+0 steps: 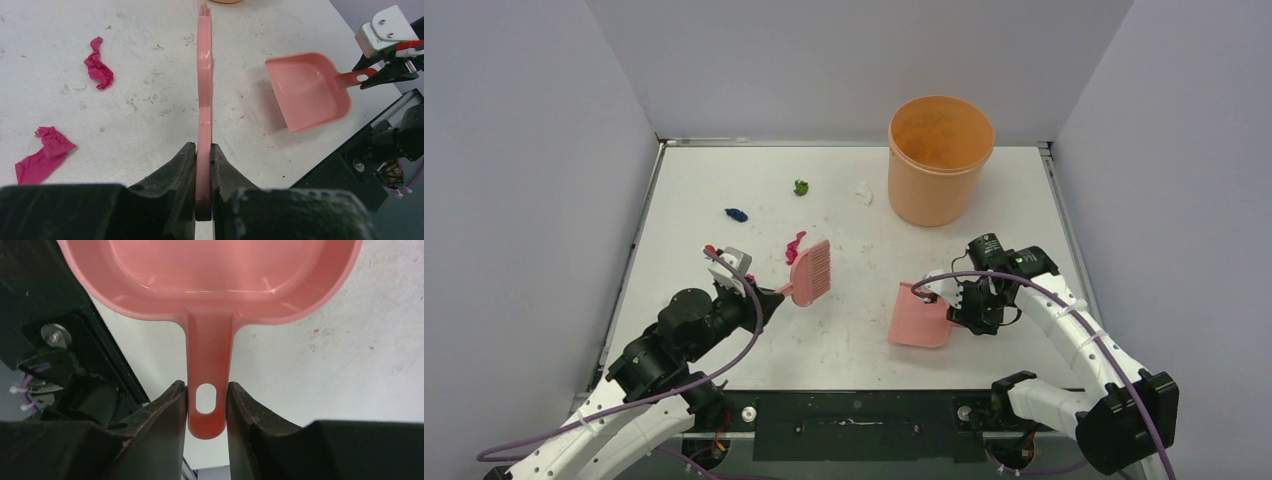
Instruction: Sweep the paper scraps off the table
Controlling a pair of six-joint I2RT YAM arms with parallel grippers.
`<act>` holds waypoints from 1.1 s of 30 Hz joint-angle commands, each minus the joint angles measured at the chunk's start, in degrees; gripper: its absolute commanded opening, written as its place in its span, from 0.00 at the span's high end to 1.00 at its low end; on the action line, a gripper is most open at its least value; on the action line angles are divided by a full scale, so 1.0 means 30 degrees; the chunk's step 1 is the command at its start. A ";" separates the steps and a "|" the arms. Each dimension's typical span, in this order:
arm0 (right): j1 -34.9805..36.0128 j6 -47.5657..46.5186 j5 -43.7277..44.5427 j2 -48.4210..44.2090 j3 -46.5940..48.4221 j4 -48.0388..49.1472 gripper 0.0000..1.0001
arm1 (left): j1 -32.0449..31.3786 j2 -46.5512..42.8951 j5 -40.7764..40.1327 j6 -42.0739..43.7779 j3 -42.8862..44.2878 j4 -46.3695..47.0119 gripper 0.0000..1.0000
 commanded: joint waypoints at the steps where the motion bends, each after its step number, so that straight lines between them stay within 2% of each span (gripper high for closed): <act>1: -0.0075 0.2620 -0.0491 -0.0219 -0.1251 0.3916 0.93 | -0.0073 0.0081 -0.0417 -0.0108 0.0090 0.1191 1.00; 5: -0.0166 0.3621 0.0012 0.1098 -0.1973 0.6137 0.92 | -0.0072 0.0321 -0.0443 -0.0102 0.0111 0.1221 1.00; 11: -0.0161 0.3812 -0.0975 0.3201 -0.2206 0.8290 0.90 | -0.0056 0.0357 -0.0481 -0.0109 0.0136 0.1098 1.00; 15: -0.0263 0.4037 -0.1121 0.3881 -0.2608 0.9984 0.84 | -0.0112 0.0265 -0.0529 -0.0109 0.0114 0.1103 1.00; 18: -0.0424 0.4339 -0.1109 0.3898 -0.3200 1.1259 0.75 | -0.0134 0.0286 -0.0578 -0.0109 0.0110 0.1075 1.00; 24: -0.1820 0.3920 -0.2600 0.4298 -0.3509 1.1755 0.65 | -0.0106 0.0343 -0.0630 -0.0109 0.0118 0.1104 1.00; 30: -0.2957 0.2271 -0.4515 0.3707 -0.4270 1.1405 0.43 | -0.0104 0.0470 -0.0600 -0.0051 0.0165 0.1049 1.00; 33: -0.3143 0.1855 -0.5103 0.3184 -0.5197 1.1928 0.40 | -0.0072 0.0433 -0.0644 -0.0035 0.0177 0.1067 1.00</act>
